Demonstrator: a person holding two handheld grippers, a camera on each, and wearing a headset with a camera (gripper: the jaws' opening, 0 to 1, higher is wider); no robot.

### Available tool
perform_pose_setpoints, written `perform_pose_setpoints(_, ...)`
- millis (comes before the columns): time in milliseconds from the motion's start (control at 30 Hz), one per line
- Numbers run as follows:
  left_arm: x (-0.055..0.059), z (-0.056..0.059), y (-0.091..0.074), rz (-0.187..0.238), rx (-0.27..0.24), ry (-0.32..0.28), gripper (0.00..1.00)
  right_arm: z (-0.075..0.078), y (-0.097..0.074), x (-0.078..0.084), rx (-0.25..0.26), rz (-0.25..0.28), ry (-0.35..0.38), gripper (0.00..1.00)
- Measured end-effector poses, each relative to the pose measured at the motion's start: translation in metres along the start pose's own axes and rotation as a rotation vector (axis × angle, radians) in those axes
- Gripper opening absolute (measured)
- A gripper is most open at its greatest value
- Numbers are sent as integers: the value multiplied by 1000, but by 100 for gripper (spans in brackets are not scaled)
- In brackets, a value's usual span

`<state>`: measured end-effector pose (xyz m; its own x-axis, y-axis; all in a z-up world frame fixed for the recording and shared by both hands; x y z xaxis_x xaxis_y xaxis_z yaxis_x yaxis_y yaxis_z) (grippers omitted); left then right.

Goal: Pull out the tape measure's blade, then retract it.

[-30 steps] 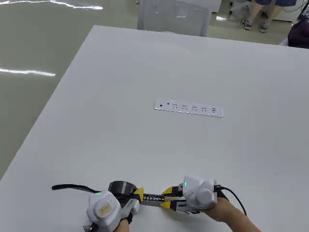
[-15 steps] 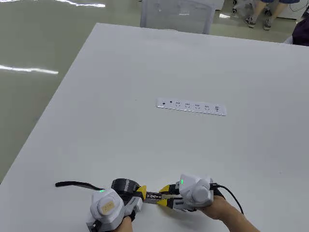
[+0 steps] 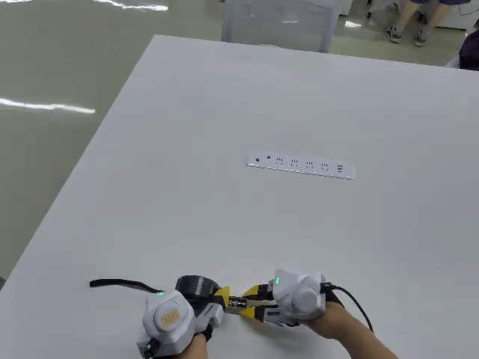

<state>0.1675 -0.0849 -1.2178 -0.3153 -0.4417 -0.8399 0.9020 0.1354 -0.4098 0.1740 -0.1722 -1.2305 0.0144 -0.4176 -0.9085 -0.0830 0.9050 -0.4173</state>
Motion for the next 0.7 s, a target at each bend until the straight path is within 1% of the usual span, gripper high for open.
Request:
perform_pose_setpoints(433,0,-1,1,-1,-1,-9,63,0,11,-5,-7,8,-7,13)
perform_pose_setpoints(700,-1,0,0,-3,0,-15,63,-1,21,-9,-13,14,-9,13)
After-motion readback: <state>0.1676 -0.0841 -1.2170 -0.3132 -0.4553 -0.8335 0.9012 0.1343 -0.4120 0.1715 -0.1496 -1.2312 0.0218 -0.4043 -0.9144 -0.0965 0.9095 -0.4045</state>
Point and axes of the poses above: the centre of the closed fingertips' face, and the gripper's own axes: y roughly forward along the fingers, z roughly to its right, x roughly out of its underside, the point moved 1 cm from there along -y, roughly backward along the fingers, and after that the axes turned 15 degrees about z, right-handed, at the moved point
